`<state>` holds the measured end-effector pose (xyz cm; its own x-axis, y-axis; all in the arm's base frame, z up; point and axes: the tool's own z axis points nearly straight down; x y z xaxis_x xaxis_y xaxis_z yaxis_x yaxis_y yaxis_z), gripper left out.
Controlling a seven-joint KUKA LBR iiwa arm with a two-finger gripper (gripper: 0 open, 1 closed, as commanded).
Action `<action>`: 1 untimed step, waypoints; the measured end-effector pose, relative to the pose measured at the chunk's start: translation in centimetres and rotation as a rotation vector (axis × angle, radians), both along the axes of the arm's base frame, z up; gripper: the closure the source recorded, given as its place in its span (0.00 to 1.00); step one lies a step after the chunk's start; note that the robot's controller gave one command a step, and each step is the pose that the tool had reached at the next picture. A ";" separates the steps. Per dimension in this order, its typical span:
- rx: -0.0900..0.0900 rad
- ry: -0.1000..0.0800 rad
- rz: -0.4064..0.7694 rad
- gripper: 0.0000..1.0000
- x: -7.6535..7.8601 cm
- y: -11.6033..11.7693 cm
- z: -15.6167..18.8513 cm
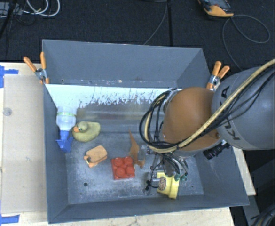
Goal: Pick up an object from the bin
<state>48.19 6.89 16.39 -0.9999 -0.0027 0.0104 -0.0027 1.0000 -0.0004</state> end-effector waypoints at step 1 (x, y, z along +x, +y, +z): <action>0.001 -0.008 -0.003 0.00 0.2 0.0 0.4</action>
Offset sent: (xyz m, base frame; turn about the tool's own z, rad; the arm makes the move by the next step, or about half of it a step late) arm 0.0374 -0.1207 -0.0939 -0.2556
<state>48.37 6.85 16.81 -1.0000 0.0003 0.0027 0.0003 1.0000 0.0003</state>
